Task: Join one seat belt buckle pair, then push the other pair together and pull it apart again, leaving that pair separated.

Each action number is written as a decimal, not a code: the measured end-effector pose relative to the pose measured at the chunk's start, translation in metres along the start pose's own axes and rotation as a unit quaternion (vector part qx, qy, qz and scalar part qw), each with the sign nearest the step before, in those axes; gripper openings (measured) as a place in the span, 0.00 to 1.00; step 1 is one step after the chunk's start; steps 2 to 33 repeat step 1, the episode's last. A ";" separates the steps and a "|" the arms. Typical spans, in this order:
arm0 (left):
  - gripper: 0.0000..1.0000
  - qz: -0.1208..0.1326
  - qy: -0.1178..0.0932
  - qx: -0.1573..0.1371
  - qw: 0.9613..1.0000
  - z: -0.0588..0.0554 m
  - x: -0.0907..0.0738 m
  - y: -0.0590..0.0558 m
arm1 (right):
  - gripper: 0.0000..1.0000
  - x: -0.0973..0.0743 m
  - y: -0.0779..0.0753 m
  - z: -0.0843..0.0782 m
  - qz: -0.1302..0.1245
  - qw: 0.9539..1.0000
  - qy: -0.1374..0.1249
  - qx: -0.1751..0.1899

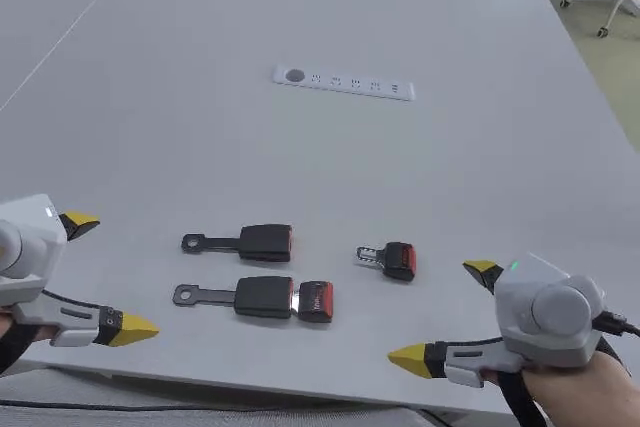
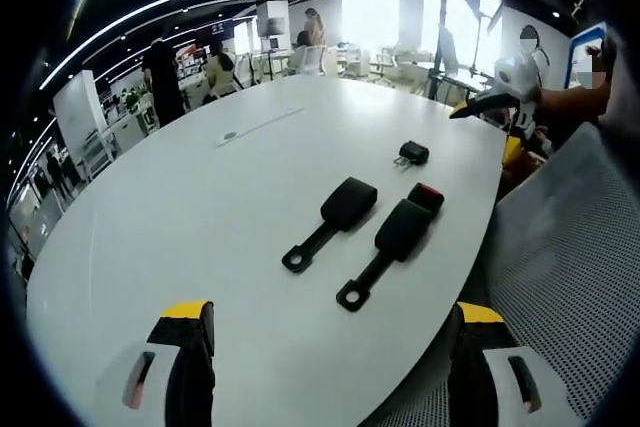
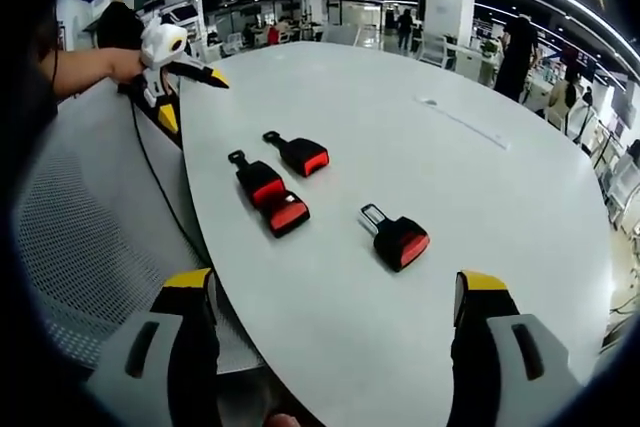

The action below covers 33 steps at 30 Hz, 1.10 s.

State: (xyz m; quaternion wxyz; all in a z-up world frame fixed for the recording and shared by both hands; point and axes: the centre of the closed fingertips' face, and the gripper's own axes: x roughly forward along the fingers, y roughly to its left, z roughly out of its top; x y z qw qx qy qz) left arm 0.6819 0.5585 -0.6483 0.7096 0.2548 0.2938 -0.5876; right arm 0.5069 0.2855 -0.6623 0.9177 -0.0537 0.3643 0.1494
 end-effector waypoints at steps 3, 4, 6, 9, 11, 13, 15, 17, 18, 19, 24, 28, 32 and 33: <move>1.00 -0.001 0.000 -0.001 1.000 0.000 0.000 0.000 | 0.99 0.000 0.000 0.000 -0.001 1.000 0.001 0.000; 1.00 -0.001 0.000 -0.001 1.000 0.000 0.000 0.000 | 0.99 0.000 0.000 0.000 -0.001 1.000 0.001 0.000; 1.00 -0.001 0.000 -0.001 1.000 0.000 0.000 0.000 | 0.99 0.000 0.000 0.000 -0.001 1.000 0.001 0.000; 1.00 -0.001 0.000 -0.001 1.000 0.000 0.000 0.000 | 0.99 0.000 0.000 0.000 -0.001 1.000 0.001 0.000; 1.00 -0.001 0.000 -0.001 1.000 0.000 0.000 0.000 | 0.99 0.000 0.000 0.000 -0.001 1.000 0.001 0.000; 1.00 -0.001 0.000 -0.001 1.000 0.000 0.000 0.000 | 0.99 0.000 0.000 0.000 -0.001 1.000 0.001 0.000; 1.00 -0.001 0.000 -0.001 1.000 0.000 0.000 0.000 | 0.99 0.000 0.000 0.000 -0.001 1.000 0.001 0.000; 1.00 -0.001 0.000 -0.001 1.000 0.000 0.000 0.000 | 0.99 0.000 0.000 0.000 -0.001 1.000 0.001 0.000; 1.00 -0.001 0.000 -0.001 1.000 0.000 0.000 0.000 | 0.99 0.000 0.000 0.000 -0.001 1.000 0.001 0.000; 1.00 -0.001 0.000 -0.001 1.000 0.000 0.000 0.000 | 0.99 0.000 0.000 0.000 -0.001 1.000 0.001 0.000; 1.00 -0.001 0.000 -0.001 1.000 0.000 0.000 0.000 | 0.99 0.000 0.000 0.000 -0.001 1.000 0.001 0.000; 1.00 -0.001 0.000 -0.001 1.000 0.000 0.000 0.000 | 0.99 0.000 0.000 0.000 -0.001 1.000 0.001 0.000; 1.00 -0.001 0.000 -0.001 1.000 0.000 0.000 0.000 | 0.99 0.000 0.000 0.000 -0.001 1.000 0.001 0.000; 1.00 -0.001 0.000 -0.001 1.000 0.000 0.000 0.000 | 0.99 0.000 0.000 0.000 -0.001 1.000 0.001 0.000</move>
